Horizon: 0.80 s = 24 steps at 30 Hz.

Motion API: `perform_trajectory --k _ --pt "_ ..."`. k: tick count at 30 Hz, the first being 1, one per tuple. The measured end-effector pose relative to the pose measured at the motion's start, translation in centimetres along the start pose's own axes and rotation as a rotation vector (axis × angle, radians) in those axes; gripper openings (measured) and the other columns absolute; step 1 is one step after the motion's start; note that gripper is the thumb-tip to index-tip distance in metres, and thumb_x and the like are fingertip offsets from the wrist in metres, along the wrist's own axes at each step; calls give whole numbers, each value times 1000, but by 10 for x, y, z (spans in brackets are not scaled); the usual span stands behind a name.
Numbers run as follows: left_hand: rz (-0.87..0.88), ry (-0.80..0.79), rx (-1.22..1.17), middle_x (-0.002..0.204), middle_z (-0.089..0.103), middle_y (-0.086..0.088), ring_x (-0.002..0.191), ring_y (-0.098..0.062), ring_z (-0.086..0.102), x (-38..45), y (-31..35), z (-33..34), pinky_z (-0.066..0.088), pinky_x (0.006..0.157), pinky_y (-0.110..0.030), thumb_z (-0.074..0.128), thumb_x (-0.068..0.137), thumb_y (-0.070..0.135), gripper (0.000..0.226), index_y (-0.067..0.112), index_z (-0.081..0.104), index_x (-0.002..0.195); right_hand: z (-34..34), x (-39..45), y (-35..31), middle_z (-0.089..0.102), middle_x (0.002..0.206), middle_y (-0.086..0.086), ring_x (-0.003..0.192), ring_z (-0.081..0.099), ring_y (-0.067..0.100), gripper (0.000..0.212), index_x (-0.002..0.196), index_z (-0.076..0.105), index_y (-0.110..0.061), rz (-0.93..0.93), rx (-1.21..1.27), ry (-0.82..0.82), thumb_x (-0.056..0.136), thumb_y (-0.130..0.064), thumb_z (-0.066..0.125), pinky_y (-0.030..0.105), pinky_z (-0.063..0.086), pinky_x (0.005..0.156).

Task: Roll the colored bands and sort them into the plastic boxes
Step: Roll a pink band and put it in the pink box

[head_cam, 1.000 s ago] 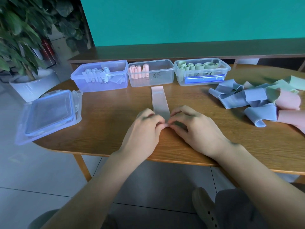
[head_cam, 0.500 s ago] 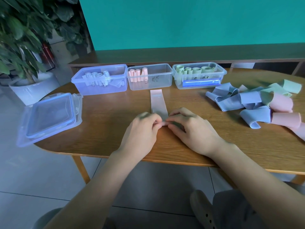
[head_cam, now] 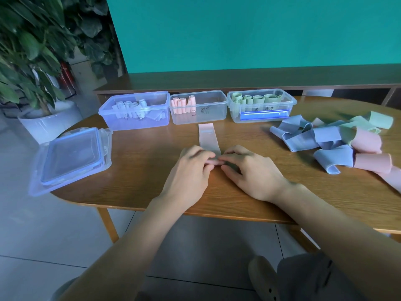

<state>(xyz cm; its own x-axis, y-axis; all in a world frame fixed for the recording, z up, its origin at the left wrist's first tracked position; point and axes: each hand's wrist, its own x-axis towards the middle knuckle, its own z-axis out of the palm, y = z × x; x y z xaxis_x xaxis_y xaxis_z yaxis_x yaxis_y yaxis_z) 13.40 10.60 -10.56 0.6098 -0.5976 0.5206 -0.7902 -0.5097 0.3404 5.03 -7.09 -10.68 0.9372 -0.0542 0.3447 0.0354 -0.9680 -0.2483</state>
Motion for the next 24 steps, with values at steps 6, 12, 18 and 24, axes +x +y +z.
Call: perform_trajectory --k 6,12,18,24 --pt "-14 -1 -8 103 61 8 100 -12 51 6 -2 2 45 77 -25 61 98 23 11 20 70 103 -1 5 5 48 132 -21 88 49 1 35 135 56 -40 21 49 -6 101 -42 51 30 44 68" --pt "10 -20 -39 96 61 7 97 -11 48 11 -5 3 44 79 -27 59 98 24 11 19 68 97 -5 12 3 59 129 -20 87 56 7 48 144 41 -45 -13 49 -53 98 -37 52 34 51 76" --pt "-22 -22 -45 93 64 7 94 -9 47 11 -6 3 39 78 -24 64 96 17 4 20 66 98 -2 15 4 63 127 -19 96 65 15 41 138 46 -41 11 10 -51 97 -38 51 33 50 74" --pt "-37 -23 -51 93 64 5 96 -9 49 11 -4 2 43 80 -26 63 96 19 9 20 70 101 -2 16 6 63 123 -25 93 65 13 31 130 49 -42 15 41 -47 99 -45 52 37 53 77"
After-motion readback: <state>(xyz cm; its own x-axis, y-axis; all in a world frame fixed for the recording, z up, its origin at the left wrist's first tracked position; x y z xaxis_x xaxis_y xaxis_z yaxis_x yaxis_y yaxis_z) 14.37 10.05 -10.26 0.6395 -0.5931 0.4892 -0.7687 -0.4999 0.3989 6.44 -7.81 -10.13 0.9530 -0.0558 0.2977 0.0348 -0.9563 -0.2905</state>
